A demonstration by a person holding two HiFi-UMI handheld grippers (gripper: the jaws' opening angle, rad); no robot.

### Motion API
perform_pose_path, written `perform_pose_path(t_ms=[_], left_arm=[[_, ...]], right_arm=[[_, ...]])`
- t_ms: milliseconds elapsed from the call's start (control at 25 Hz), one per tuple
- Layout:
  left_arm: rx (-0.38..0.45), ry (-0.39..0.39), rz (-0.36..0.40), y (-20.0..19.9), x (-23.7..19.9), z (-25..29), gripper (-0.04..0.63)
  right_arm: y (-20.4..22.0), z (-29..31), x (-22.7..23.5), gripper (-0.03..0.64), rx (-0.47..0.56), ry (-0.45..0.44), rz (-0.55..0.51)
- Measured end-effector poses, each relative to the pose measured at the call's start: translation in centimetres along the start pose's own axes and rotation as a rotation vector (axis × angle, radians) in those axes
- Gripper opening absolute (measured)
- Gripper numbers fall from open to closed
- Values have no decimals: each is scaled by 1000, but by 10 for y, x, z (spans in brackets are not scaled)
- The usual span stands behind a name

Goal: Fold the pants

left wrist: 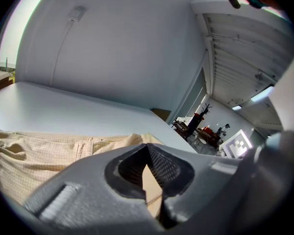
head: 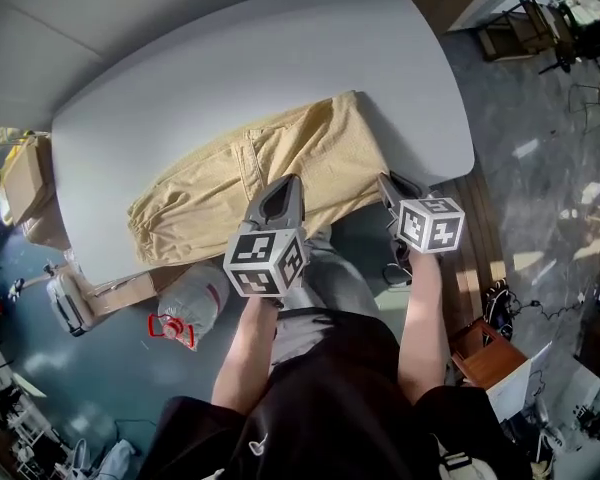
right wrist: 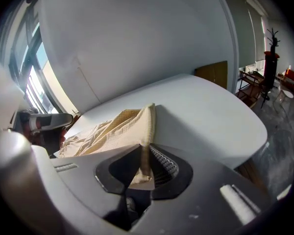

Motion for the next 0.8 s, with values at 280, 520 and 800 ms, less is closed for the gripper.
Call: perform_pose_path(t_ms=[280,520,800], left_arm=[[-6,86,32,-7,25,3,3],[31,66,74,-19,9,-21,3],[110,15,69,-35,-21,-63,3]], right_arm=[[-1,-36,9,58,51,54,35],[-26,-50,-25,55,101,57,-37],[-62,-67,-77,55,186,17,-156]])
Point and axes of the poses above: the fingertips, and each gripper's own axes: z forward along the fingers, x to its right, y out of its underside, the point moved 3 cm from there along -z, backward along the fingers
